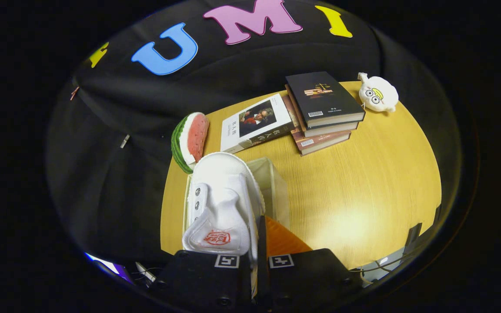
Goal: Open the storage box then place both shoes into the box .Put the left shoe in first, then the right shoe, with the right side of both shoes facing outward in a uniform manner.
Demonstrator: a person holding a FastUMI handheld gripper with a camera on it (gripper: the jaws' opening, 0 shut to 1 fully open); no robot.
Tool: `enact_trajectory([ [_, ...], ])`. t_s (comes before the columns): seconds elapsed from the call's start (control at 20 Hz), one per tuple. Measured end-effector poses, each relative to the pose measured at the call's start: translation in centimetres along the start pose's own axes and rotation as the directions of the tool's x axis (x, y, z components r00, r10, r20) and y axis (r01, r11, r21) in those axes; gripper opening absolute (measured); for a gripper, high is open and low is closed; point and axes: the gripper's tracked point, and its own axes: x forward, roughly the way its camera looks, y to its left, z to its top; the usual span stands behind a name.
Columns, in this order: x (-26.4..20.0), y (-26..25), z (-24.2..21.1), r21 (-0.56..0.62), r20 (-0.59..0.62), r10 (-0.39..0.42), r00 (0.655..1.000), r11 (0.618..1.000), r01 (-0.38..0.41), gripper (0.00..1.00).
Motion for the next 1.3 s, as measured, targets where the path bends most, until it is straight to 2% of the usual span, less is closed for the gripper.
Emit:
enact_trajectory([
  [0.25, 1.6, 0.5, -0.3, -0.010, 0.000, -0.013, 1.000, 1.000, 0.013, 0.13],
  [0.3, 2.0, 0.7, -0.3, -0.005, 0.001, -0.006, 1.000, 1.000, 0.006, 0.17],
  [0.4, 1.7, 1.6, -0.5, 0.014, -0.009, 0.035, 0.999, 0.999, -0.035, 0.40],
  [0.55, 1.7, 1.8, 0.2, 0.000, 0.024, 0.053, 0.998, 0.999, -0.053, 0.99],
  [1.0, -0.4, 0.2, 0.8, -0.014, 0.072, 0.066, 0.995, 0.998, -0.065, 0.99],
  [1.15, -1.8, -0.5, 1.3, -0.032, 0.127, 0.087, 0.988, 0.996, -0.084, 0.99],
  [1.3, -3.4, -2.6, 2.3, -0.056, 0.204, 0.068, 0.977, 0.997, -0.058, 0.99],
])
